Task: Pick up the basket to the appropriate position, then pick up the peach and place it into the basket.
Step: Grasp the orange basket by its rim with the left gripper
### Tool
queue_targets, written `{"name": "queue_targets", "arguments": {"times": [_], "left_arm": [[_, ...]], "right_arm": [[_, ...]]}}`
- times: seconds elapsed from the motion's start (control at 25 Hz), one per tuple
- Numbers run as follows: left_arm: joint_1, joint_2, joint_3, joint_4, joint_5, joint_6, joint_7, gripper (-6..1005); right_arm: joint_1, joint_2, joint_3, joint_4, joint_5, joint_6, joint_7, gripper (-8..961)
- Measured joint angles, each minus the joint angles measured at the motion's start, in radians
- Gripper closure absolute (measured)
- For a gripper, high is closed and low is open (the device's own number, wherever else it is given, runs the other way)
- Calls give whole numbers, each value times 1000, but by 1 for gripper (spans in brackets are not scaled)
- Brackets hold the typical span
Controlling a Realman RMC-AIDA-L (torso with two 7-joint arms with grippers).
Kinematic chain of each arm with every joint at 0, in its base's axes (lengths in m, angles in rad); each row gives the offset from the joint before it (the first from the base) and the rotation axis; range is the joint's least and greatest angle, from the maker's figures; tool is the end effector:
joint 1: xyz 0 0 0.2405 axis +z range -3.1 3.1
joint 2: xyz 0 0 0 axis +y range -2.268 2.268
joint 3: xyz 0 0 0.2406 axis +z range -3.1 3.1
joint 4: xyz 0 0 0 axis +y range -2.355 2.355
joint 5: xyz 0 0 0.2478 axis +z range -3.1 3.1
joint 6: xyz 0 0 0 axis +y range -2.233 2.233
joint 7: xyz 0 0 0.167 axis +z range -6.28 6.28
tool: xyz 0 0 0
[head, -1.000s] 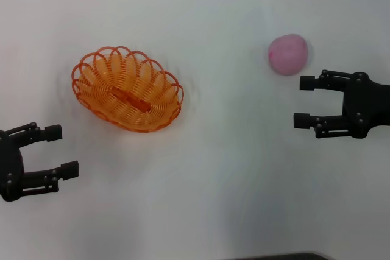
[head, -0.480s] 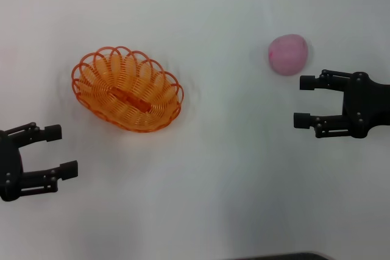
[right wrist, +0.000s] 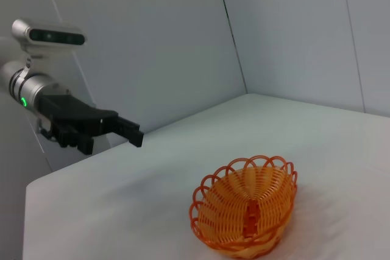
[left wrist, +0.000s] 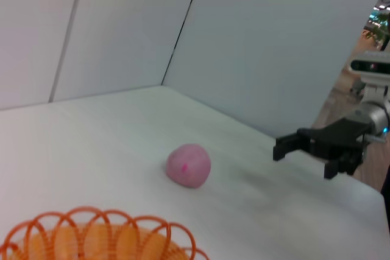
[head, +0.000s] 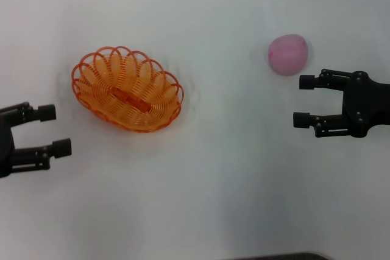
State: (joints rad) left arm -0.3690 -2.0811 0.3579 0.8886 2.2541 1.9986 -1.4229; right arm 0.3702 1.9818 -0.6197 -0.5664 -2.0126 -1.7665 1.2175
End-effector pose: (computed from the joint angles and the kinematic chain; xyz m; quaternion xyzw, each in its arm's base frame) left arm -0.3129 0.2686 0.0594 -0.9294 -0.2622 -0.2440 0.0896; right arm 0.3226 0.2897 0.0200 -0.9341 0.2160 0.2626 0.1088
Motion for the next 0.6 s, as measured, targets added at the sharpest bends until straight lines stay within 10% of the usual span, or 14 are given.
{"name": "queue_targets", "arguments": {"times": [0.6], "left_arm": [[-135,31,-4,-6,-205,-7,-183,126]], "right_arm": [[2,0,0,4,0,1,0,47]]}}
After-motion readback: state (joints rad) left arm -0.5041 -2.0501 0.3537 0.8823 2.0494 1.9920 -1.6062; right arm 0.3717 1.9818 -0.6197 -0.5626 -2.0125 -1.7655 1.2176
